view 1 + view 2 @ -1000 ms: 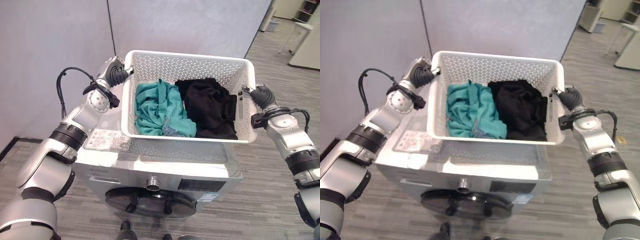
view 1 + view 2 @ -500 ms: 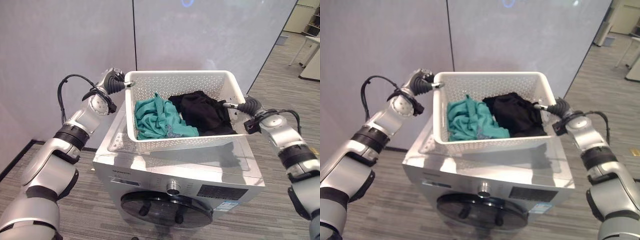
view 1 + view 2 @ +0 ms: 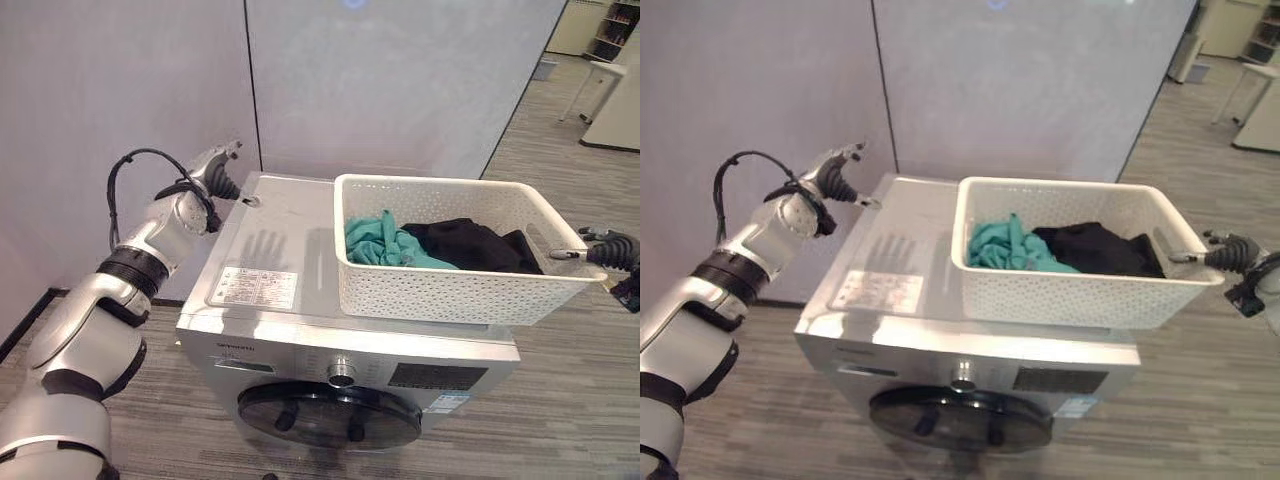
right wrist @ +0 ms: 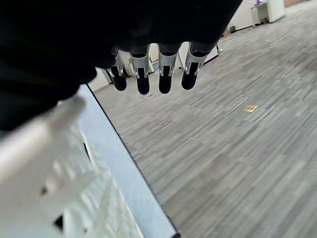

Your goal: Grab the laundry basket,head to the washer,open it,put in the laundry and shut it.

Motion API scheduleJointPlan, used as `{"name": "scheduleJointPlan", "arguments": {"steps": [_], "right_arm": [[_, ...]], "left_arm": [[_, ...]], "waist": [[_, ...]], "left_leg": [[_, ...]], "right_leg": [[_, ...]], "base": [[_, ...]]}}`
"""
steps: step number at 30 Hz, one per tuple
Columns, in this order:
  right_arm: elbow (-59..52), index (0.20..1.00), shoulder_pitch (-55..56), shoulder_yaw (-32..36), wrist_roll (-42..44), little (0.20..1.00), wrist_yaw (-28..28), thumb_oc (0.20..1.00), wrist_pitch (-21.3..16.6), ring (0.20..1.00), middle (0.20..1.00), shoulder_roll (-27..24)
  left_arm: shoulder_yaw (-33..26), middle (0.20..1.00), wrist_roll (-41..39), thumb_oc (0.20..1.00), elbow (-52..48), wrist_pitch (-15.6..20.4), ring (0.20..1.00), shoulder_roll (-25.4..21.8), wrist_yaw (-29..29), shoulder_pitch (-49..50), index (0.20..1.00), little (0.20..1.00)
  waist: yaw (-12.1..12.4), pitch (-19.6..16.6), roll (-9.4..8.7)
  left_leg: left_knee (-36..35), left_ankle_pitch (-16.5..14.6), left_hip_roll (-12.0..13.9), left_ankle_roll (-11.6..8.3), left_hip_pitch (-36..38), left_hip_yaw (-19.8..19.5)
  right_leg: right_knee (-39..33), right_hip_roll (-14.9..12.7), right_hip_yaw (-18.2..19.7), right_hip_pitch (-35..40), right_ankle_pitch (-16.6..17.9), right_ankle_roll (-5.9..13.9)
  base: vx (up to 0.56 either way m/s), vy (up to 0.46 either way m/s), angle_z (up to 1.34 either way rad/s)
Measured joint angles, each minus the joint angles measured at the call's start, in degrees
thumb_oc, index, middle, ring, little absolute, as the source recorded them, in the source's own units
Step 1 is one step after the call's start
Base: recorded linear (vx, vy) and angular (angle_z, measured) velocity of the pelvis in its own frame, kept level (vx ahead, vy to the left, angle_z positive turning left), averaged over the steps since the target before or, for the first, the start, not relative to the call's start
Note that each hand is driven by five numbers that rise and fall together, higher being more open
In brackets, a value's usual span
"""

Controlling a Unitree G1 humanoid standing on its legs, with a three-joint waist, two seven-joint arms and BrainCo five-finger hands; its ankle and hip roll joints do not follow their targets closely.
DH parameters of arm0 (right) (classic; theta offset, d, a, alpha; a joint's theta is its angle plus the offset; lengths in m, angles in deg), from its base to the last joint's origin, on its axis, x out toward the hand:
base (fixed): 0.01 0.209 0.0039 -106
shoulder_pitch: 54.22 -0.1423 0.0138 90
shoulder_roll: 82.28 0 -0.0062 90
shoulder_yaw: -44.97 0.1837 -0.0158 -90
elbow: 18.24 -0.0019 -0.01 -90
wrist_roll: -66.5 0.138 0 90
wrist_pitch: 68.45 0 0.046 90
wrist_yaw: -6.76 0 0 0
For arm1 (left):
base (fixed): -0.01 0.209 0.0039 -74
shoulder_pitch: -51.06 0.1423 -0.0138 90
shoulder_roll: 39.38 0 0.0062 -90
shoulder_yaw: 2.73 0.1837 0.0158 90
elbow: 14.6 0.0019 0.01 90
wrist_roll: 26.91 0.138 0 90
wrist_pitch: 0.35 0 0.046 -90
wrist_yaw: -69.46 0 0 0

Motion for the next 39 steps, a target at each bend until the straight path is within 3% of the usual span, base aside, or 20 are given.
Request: {"name": "scheduleJointPlan", "arguments": {"steps": [3,7,15,29,39], "right_arm": [[2.2,1.000,-6.6,-4.5,1.3,1.000,-0.3,1.000,0.2,1.000,1.000,5.8],[2.1,1.000,-6.6,-3.9,2.6,1.000,-1.3,1.000,0.0,1.000,1.000,7.3],[2.1,1.000,-6.6,-2.1,3.6,1.000,-2.6,1.000,-0.1,1.000,1.000,9.1],[2.8,1.000,-6.7,-2.3,4.8,1.000,-2.9,1.000,0.1,1.000,1.000,12.7],[-11.2,1.000,-1.2,-2.0,10.9,1.000,-1.3,1.000,1.7,1.000,1.000,10.3]], "left_arm": [[-0.9,1.000,-0.1,1.000,4.7,-0.5,1.000,0.0,0.2,-2.0,1.000,1.000],[-0.9,1.000,0.0,1.000,3.4,-0.5,1.000,0.0,0.5,-2.0,1.000,1.000],[-3.6,1.000,0.0,1.000,-4.6,-0.4,1.000,-2.2,2.3,0.4,1.000,1.000],[-5.1,1.000,-0.1,1.000,-3.6,-0.6,1.000,-2.4,2.4,3.1,1.000,1.000],[-5.1,1.000,-0.1,1.000,-3.6,-0.5,1.000,-3.4,2.1,3.5,1.000,1.000]], "waist": [[-0.6,0.0,0.05],[0.4,0.1,0.21],[1.8,0.2,0.09],[3.4,0.2,-1.80],[3.6,-0.1,-2.46]], "left_leg": [[-0.2,0.0,0.1,-0.03,0.3,0.4],[-0.2,-0.1,0.2,-0.07,0.2,0.3],[-0.3,0.1,0.3,0.08,-0.3,0.2],[-0.3,0.2,0.9,-0.05,-0.5,0.0],[-0.3,0.2,1.0,-0.07,-0.4,0.1]], "right_leg": [[-0.4,0.1,0.6,0.0,0.1,0.02],[-0.4,0.2,0.5,0.0,0.1,-0.02],[-0.2,0.3,0.4,-0.5,0.4,-0.05],[-0.4,0.9,0.0,-0.5,0.3,-0.42],[0.0,1.0,0.0,-0.5,0.3,-0.43]], "base": [[0.01,0.002,-0.08],[0.00,0.000,0.00],[0.00,0.000,0.00],[0.00,0.000,0.00],[0.00,0.001,-0.01]]}}
